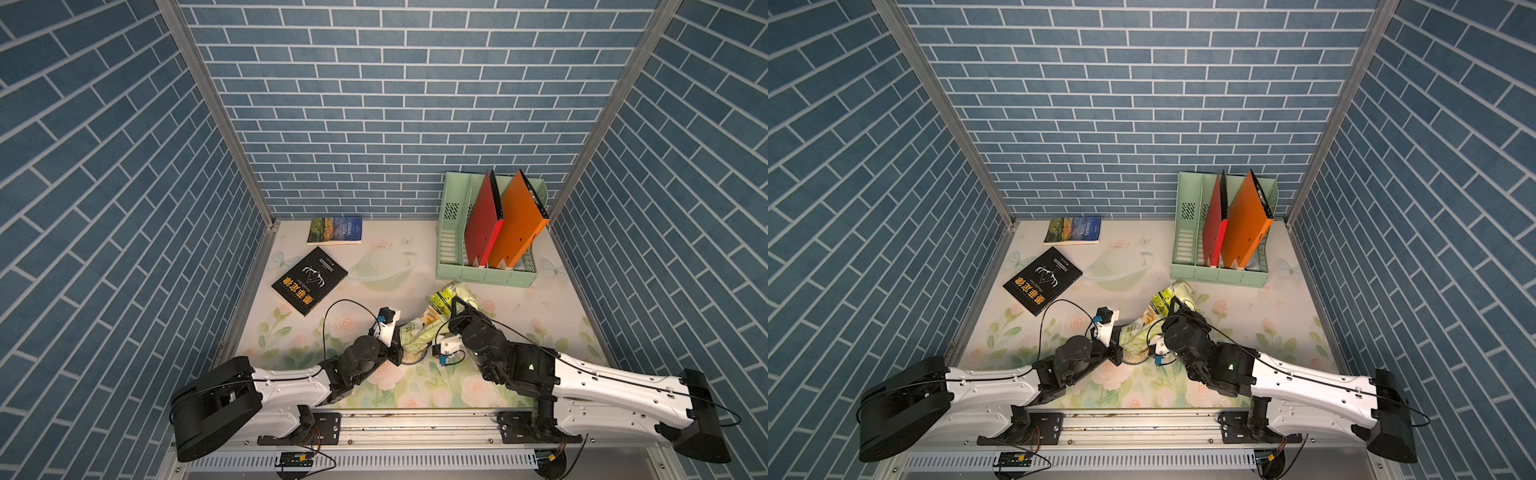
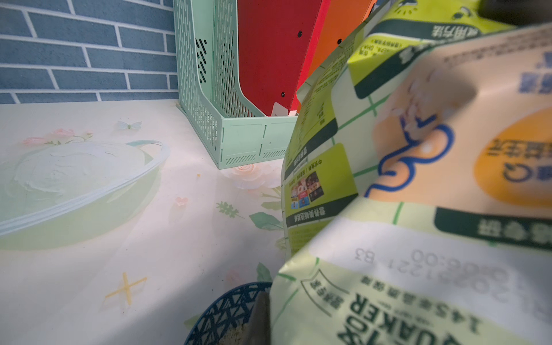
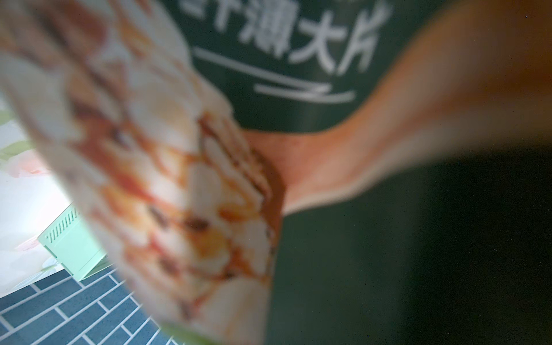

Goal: Pour the oats into the breakfast bowl
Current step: Pour the oats into the bowl.

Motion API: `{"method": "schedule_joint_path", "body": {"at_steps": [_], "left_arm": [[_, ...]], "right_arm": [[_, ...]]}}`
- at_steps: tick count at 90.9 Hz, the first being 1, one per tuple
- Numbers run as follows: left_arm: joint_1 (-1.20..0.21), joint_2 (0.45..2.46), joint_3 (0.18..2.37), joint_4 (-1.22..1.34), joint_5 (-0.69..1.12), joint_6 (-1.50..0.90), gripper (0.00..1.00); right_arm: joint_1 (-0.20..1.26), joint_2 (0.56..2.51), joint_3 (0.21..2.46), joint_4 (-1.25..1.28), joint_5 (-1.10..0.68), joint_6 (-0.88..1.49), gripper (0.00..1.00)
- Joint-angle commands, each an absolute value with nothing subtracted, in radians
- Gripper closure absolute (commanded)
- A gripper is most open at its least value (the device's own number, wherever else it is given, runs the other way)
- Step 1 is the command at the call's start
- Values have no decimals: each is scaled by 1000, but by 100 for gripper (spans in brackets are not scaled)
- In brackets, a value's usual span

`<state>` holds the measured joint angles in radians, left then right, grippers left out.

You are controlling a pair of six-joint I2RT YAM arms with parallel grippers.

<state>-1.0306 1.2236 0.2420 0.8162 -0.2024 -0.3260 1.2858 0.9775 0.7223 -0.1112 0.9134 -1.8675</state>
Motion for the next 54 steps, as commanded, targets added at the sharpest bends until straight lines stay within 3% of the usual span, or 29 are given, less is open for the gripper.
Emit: {"method": "schedule_joint_path", "body": {"at_steps": [1, 5, 13, 20, 28, 38, 46, 54], "left_arm": [[-1008, 1218, 222, 849, -244, -358, 100], [-1006, 1219, 189, 904, -226, -366, 100], [-1005, 1255, 253, 772, -265, -358, 100], [-996, 1201, 172, 928, -247, -390, 100], [-1000, 1229, 275, 752, -241, -353, 100], [-981, 1198, 221, 864, -231, -372, 100], [-986, 1248, 316, 701, -235, -335, 100], [-986, 1248, 264, 809, -224, -359, 100]], "right_arm": [[1298, 941, 763, 34, 953, -1853, 100], [1297, 939, 761, 35, 952, -1852, 100], [1297, 939, 754, 29, 950, -1849, 100], [1297, 934, 748, 38, 951, -1849, 100], [1297, 931, 745, 38, 951, -1849, 100], [1298, 929, 742, 48, 955, -1851, 100], [1296, 925, 738, 45, 953, -1850, 100], [1298, 926, 733, 47, 954, -1850, 100]]}}
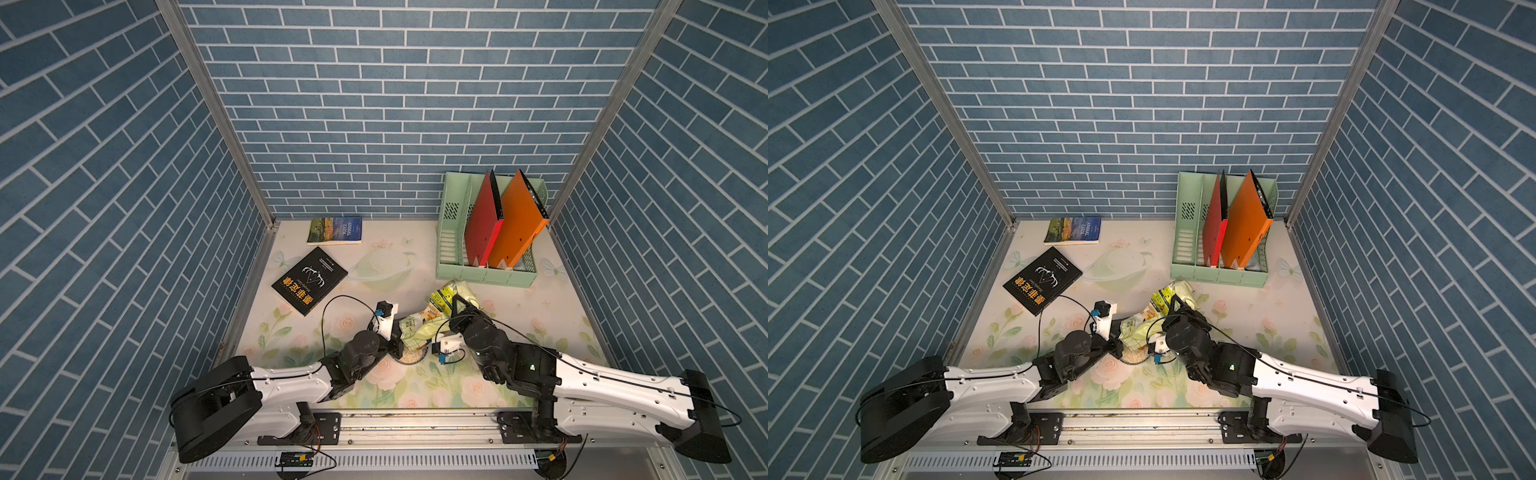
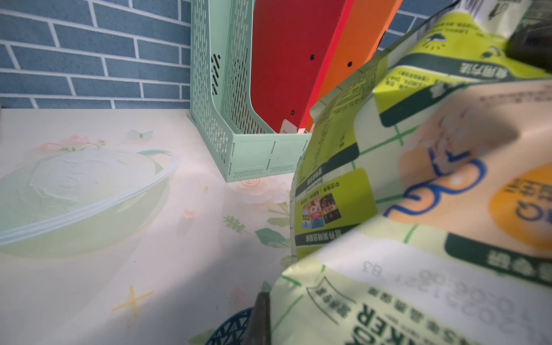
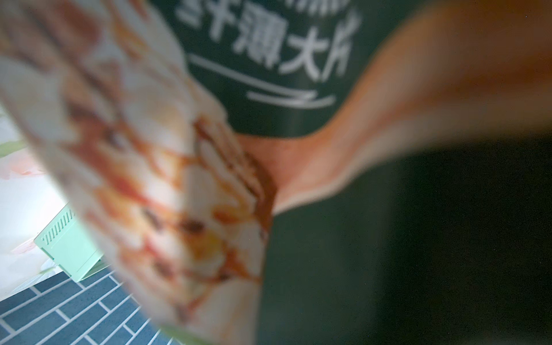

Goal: Pour the oats into the breakfast bowl
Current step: Pour the oats into the bowl.

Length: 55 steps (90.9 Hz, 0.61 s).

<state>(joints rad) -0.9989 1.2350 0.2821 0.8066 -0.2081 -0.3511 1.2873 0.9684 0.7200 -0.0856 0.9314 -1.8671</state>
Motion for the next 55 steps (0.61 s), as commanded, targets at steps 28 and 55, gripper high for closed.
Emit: {"method": "schedule_joint_path", "body": {"at_steps": [28, 55], "left_arm": [[-990, 1286, 311, 761, -223, -364, 100], [-985, 1203, 305, 760, -248, -369, 100]], "right_arm": [[1297, 917, 720, 46, 955, -1841, 100], [1296, 895, 700, 25, 956, -1818, 100]]}}
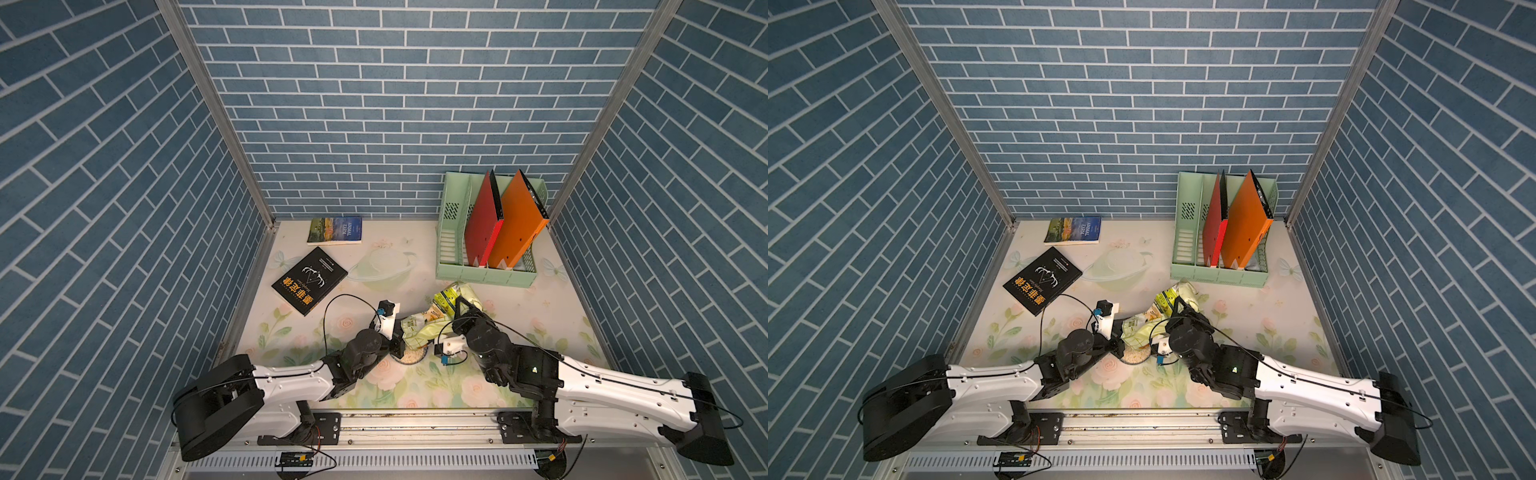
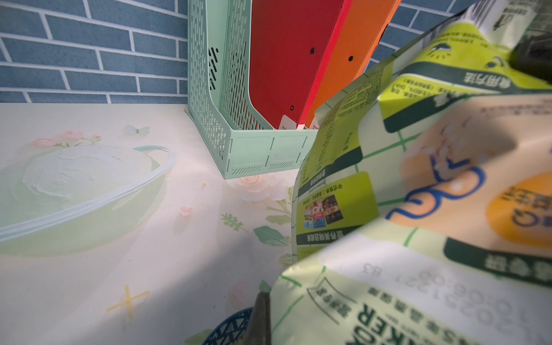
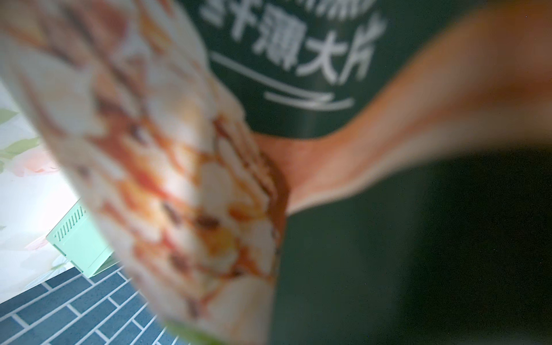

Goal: Pour the oats into the breakfast bowl
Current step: Pour the oats into the bowl.

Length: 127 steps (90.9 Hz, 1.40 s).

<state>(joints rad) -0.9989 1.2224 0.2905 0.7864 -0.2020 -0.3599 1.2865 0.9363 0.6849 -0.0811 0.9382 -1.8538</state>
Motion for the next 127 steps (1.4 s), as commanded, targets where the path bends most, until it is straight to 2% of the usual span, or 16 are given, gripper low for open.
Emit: {"method": "schedule_joint_path", "body": {"at_steps": [1, 11, 35, 49, 89, 127], "left_arm": [[-985, 1209, 309, 755, -251, -369, 100], [-986, 1267, 332, 747, -195, -375, 100], [-983, 1248, 307, 757, -247, -384, 100], [-981, 1309, 383, 693, -196, -370, 100], [-982, 1246, 414, 614, -212, -378, 100], [-981, 1274, 475, 548, -197, -386, 100]], "right_arm": [[1296, 896, 700, 26, 957, -1819, 100], [1296, 895, 695, 31, 957, -1821, 100], [1296, 882, 681, 34, 954, -1814, 100], [1297, 872, 651, 48, 956, -1805, 100], [1292, 811, 594, 52, 968, -1770, 100], [1278, 731, 542, -63, 992, -1602, 100]]}}
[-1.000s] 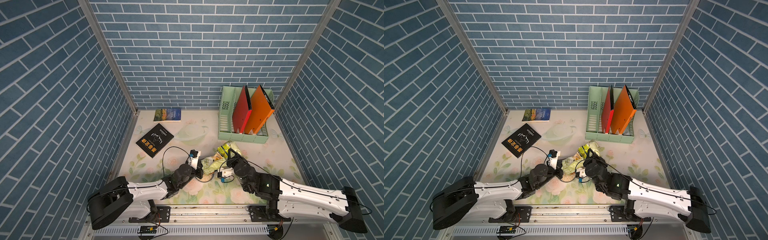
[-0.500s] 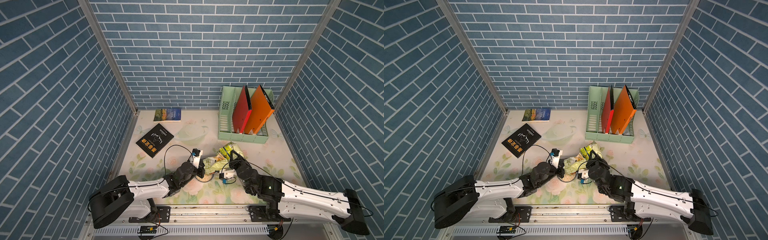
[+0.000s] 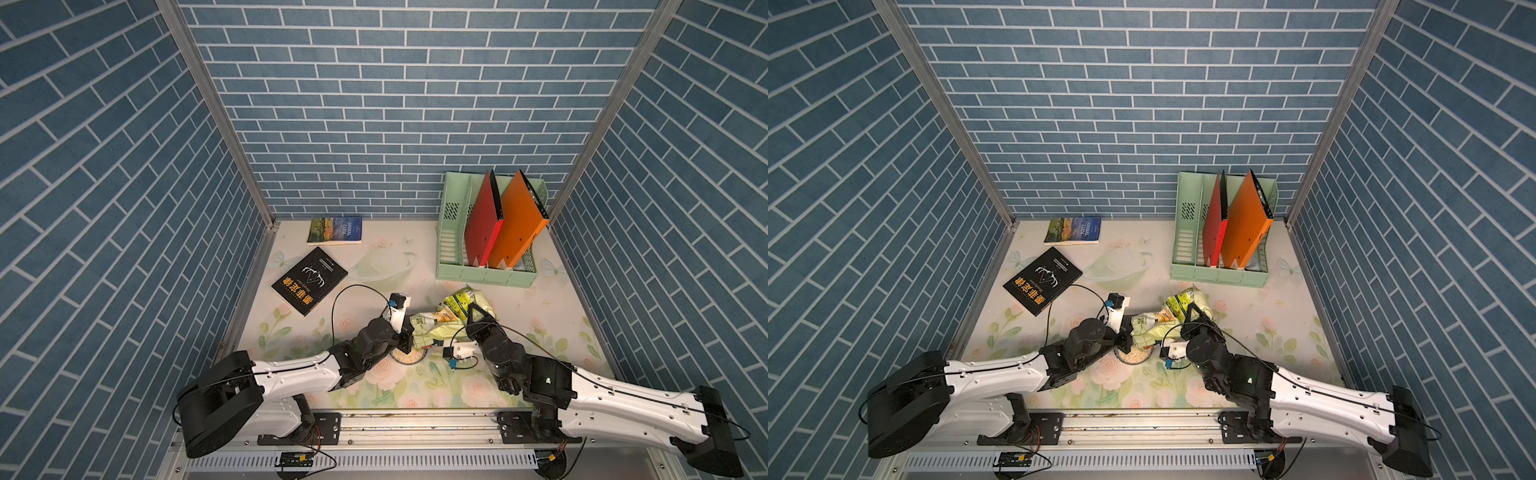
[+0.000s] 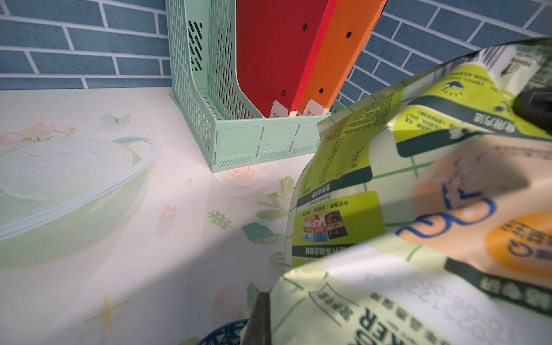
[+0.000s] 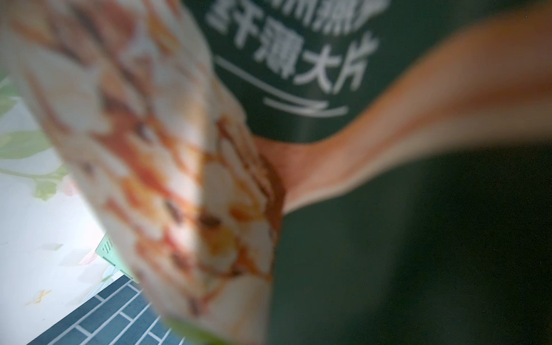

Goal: Pour the oats into the breakfast bowl
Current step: Pour the oats into the bowl.

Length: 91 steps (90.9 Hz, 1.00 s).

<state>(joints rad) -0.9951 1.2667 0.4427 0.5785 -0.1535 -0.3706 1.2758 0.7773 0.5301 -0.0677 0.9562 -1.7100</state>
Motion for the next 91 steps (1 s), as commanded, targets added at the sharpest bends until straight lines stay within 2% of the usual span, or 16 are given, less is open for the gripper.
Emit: {"method": "schedule_joint_path", "body": {"at_steps": [1, 60, 91], "left_arm": [[-981, 1275, 476, 546, -198, -385, 100], [-977, 1301, 576, 414, -216, -341, 100], [-953, 1305, 654, 309, -200, -317, 100]], "right_arm": [[1277, 730, 541, -65, 992, -1595, 100], [1203, 770, 556, -298, 957, -1197, 100], [1174, 687, 532, -352, 954, -1019, 100]]}}
